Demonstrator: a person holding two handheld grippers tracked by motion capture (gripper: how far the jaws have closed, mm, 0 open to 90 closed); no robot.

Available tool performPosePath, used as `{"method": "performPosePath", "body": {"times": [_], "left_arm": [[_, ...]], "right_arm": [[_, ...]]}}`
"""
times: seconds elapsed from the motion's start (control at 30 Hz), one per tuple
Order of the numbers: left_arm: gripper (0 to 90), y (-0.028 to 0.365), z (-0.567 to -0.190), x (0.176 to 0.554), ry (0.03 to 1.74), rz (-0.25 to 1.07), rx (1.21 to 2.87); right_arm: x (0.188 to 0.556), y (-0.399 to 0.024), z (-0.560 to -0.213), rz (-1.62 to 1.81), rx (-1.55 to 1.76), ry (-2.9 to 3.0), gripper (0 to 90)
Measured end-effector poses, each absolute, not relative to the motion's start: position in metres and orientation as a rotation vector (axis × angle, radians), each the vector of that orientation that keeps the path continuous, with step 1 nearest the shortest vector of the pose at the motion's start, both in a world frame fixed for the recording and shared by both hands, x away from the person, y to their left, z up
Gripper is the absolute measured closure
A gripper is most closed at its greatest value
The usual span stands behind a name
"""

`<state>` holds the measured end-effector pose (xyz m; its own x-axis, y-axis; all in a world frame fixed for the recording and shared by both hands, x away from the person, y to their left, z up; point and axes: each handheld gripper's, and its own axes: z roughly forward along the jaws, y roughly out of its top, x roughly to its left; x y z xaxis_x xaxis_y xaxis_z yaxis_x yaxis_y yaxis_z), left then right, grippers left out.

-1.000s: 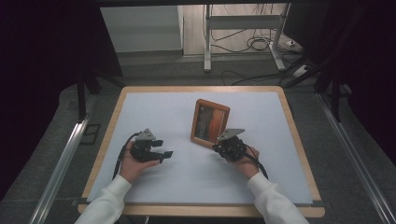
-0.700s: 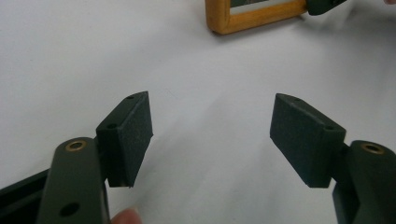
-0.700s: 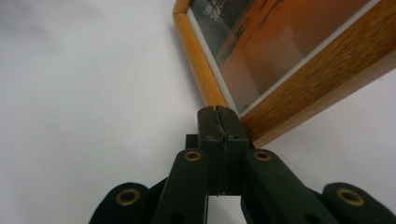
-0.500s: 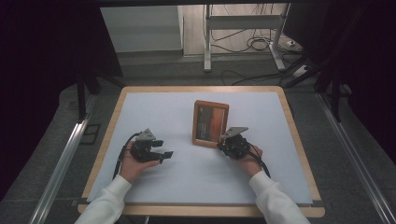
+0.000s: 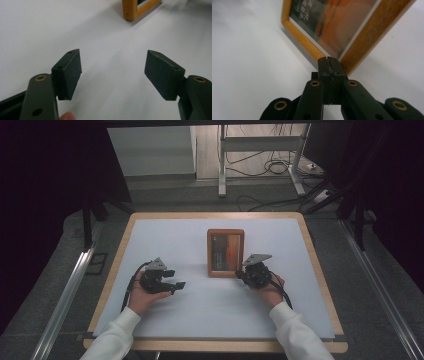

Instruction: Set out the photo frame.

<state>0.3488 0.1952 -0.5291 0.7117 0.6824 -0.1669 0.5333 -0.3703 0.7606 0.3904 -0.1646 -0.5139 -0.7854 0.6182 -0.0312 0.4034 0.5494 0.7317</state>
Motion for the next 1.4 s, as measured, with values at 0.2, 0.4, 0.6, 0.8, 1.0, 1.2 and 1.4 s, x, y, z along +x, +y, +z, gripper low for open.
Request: {"method": "performPosePath", "body": {"times": [0.2, 0.4, 0.6, 0.8, 1.0, 1.2, 1.4], "left_arm": [[29.4, 0.197, -0.529, 0.346, 0.923, 0.226, 2.060], [29.4, 0.198, -0.528, 0.345, 0.916, 0.229, 2.057], [29.4, 0.198, -0.527, 0.343, 0.912, 0.235, 2.056], [29.4, 0.197, -0.526, 0.342, 0.907, 0.242, 2.061], [29.2, 0.195, -0.527, 0.339, 0.893, 0.242, 2.070], [28.5, 0.194, -0.526, 0.328, 0.871, 0.281, 2.106], [28.4, 0.194, -0.526, 0.324, 0.869, 0.279, 2.107]], "right_arm": [[0.389, -0.177, -0.502, 1.101, 0.873, 2.449, 89.4], [0.386, -0.193, -0.500, 1.079, 0.920, 2.421, 89.2], [0.375, -0.212, -0.496, 1.092, 0.941, 2.418, 88.4], [0.361, -0.235, -0.493, 1.170, 0.993, 2.403, 55.7], [0.339, -0.255, -0.497, 1.210, 1.076, 2.372, 33.3], [0.311, -0.275, -0.506, 1.211, 1.103, 2.362, 28.4], [0.294, -0.288, -0.509, 1.237, 1.116, 2.309, 26.4]]}}
